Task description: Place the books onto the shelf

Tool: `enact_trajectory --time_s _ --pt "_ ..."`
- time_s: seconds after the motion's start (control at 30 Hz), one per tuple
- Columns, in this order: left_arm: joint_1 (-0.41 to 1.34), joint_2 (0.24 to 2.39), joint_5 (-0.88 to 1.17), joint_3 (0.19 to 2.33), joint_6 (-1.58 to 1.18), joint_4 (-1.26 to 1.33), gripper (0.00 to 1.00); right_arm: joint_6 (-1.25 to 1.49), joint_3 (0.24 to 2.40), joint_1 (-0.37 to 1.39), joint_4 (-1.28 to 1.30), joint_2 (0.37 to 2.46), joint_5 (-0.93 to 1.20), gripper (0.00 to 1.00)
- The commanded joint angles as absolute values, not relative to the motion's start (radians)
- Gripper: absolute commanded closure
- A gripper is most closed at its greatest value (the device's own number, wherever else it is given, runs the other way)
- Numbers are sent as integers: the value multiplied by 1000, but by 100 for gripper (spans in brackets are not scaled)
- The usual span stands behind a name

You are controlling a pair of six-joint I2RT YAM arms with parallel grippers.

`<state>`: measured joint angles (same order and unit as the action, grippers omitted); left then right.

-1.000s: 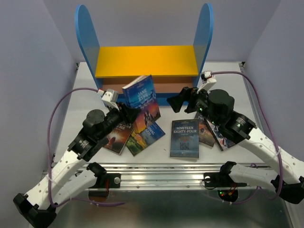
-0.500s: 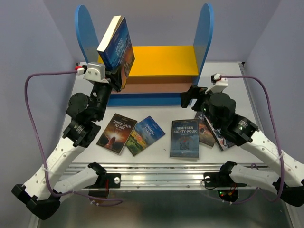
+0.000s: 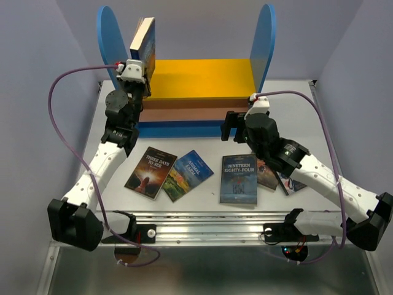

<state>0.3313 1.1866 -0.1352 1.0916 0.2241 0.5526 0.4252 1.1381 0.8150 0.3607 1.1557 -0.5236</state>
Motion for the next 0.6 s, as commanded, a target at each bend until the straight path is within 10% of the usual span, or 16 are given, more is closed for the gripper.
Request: enact_trajectory --time_s 0.0,0.57 --pt "243 1180 -52 1189 126 834 100 400 1210 819 341 1164 -531 0" --pt "173 1227 -173 1054 71 899 100 397 1241 770 337 1272 -417 0"
